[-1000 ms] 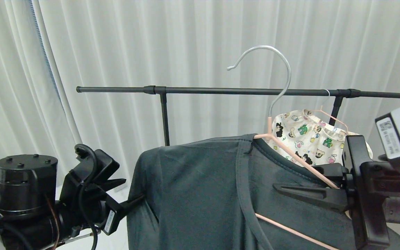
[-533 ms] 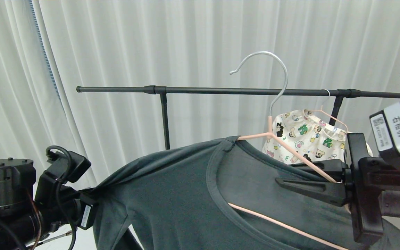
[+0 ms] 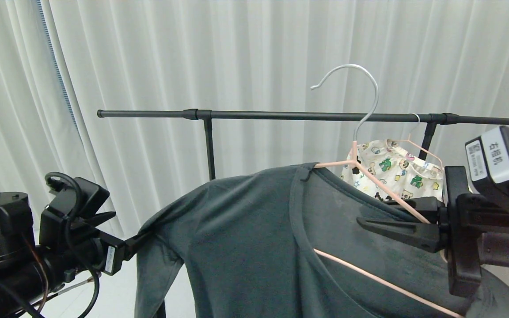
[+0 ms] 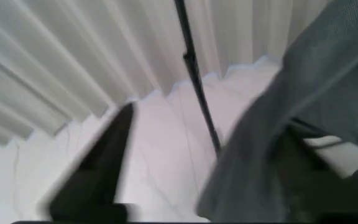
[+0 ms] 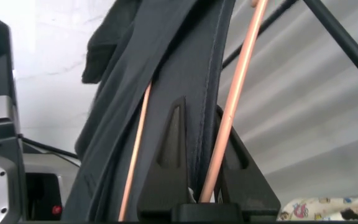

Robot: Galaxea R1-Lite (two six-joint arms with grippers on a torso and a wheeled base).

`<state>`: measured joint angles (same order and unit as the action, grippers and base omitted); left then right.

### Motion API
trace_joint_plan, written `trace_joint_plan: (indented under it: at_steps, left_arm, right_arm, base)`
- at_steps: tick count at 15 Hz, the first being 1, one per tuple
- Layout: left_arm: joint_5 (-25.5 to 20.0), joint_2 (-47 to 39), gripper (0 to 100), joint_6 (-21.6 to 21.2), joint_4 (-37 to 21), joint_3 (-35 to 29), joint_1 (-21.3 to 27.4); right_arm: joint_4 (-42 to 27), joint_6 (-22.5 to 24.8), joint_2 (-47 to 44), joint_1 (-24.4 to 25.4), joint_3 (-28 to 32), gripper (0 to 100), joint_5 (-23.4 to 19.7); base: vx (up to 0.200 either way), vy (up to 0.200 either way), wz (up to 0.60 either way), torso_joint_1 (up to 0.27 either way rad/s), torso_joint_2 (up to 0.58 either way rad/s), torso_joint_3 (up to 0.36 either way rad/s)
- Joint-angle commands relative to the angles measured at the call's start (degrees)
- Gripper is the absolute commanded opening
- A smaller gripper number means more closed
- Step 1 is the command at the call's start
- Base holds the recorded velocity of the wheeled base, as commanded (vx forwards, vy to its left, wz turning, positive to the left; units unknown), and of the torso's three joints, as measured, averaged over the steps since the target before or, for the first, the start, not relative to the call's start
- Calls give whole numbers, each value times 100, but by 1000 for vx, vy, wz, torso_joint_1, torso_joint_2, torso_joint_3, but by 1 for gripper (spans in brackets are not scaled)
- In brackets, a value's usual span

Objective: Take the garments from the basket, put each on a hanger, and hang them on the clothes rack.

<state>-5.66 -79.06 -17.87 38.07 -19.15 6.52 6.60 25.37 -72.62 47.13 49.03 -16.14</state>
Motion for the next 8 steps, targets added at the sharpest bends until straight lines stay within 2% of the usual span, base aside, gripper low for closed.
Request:
trace_joint_plan:
  at_steps: [1,4,8]
  left_arm:
    - [-14,39,100,21,183,-10,130]
    - [-14,-13,100,29,640,-115,148]
    - [-6,180,100,12,684,-115,148]
  right_arm:
    - [0,3,-7,-187,-69,0,-3]
    - [-27,12,2,-547,-192,0,32]
    - [-413,12,11,-978,-192,0,384]
  base:
    - [0,0,0,0,0,0]
    - [0,0,0,0,0,0]
    - [0,0,0,0,0,0]
